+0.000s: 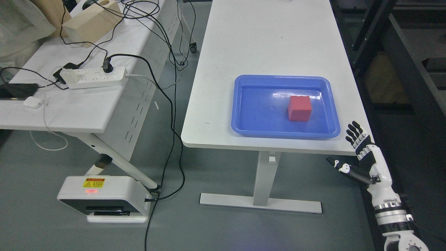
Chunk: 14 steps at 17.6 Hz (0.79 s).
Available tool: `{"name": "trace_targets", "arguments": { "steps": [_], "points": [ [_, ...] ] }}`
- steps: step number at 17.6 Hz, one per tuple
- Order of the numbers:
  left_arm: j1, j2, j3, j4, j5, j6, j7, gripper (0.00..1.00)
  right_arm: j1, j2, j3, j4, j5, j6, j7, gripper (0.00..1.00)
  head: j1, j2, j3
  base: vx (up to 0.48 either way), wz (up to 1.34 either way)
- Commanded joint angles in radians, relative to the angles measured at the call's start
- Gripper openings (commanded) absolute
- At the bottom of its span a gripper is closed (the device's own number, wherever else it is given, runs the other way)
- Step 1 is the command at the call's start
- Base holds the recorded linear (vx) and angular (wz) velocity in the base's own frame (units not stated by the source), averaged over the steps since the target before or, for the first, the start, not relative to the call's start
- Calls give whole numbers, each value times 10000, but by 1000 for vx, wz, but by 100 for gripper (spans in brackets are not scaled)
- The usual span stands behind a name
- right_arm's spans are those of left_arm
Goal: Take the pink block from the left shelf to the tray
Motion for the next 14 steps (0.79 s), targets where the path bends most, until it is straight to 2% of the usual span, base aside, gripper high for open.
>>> {"name": "trace_targets", "arguments": {
  "steps": [1,6,14],
  "points": [
    [320,175,0,-175,0,-5,-4,100,199,-361,-219,31,-163,56,124,100,0,0,0,-101,-102],
    [320,175,0,-175,0,-5,-4,100,460,-361,271,184,-25,56,139,100,0,0,0,-36,-163],
    [320,175,0,-175,0,-5,-4,100,614,-422,272,185,-25,-5,154,100,0,0,0,7,22]
  ]
}}
